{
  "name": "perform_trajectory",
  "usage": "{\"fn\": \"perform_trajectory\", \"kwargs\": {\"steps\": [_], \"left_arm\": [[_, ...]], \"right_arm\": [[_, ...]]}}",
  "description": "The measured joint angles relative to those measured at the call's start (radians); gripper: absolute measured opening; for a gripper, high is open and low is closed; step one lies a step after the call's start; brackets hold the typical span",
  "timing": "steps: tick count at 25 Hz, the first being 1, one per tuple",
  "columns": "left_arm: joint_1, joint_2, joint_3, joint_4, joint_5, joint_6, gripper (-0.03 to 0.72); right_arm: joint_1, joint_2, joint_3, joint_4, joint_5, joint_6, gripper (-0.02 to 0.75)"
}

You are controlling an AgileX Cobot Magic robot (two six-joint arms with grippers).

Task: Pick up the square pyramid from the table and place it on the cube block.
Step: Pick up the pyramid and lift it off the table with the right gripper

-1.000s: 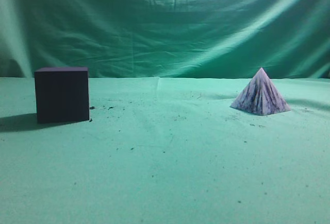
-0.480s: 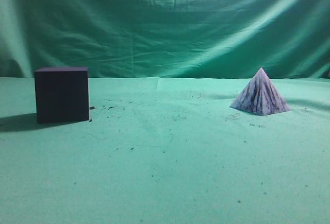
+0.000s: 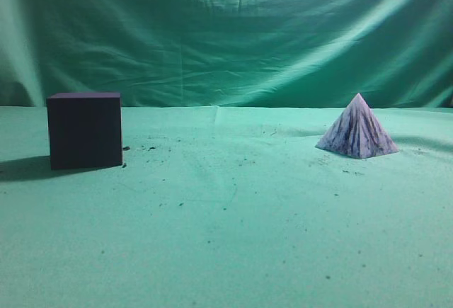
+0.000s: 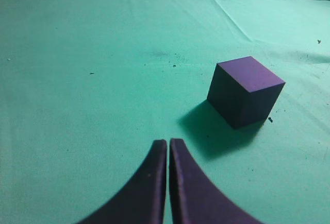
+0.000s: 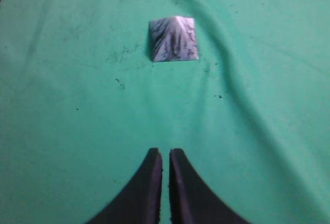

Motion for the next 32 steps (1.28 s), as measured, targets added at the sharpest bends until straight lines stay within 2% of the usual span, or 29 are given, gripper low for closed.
{"fn": "perform_trajectory", "kwargs": {"steps": [3, 7, 12, 14, 23, 27, 32], "left_arm": [[0.0, 0.0, 0.0, 0.0, 0.0, 0.0, 0.0], [0.0, 0.0, 0.0, 0.0, 0.0, 0.0, 0.0], [0.0, 0.0, 0.0, 0.0, 0.0, 0.0, 0.0], [0.0, 0.0, 0.0, 0.0, 0.0, 0.0, 0.0], [0.0, 0.0, 0.0, 0.0, 0.0, 0.0, 0.0], [0.0, 0.0, 0.0, 0.0, 0.0, 0.0, 0.0], [0.0, 0.0, 0.0, 0.0, 0.0, 0.0, 0.0]], "right_arm": [[0.067, 0.178, -0.07, 0.0, 0.009, 0.004, 0.048], [0.11, 0.378, -0.158, 0.008, 0.009, 0.046, 0.241], [0.112, 0.589, -0.287, 0.003, 0.026, 0.134, 0.603], [0.112, 0.671, -0.344, 0.001, 0.051, 0.138, 0.659], [0.112, 0.947, -0.579, -0.077, 0.159, 0.144, 0.645], [0.096, 1.027, -0.633, -0.085, 0.168, 0.146, 0.645], [0.036, 1.097, -0.649, -0.079, 0.168, 0.164, 0.645]]}}
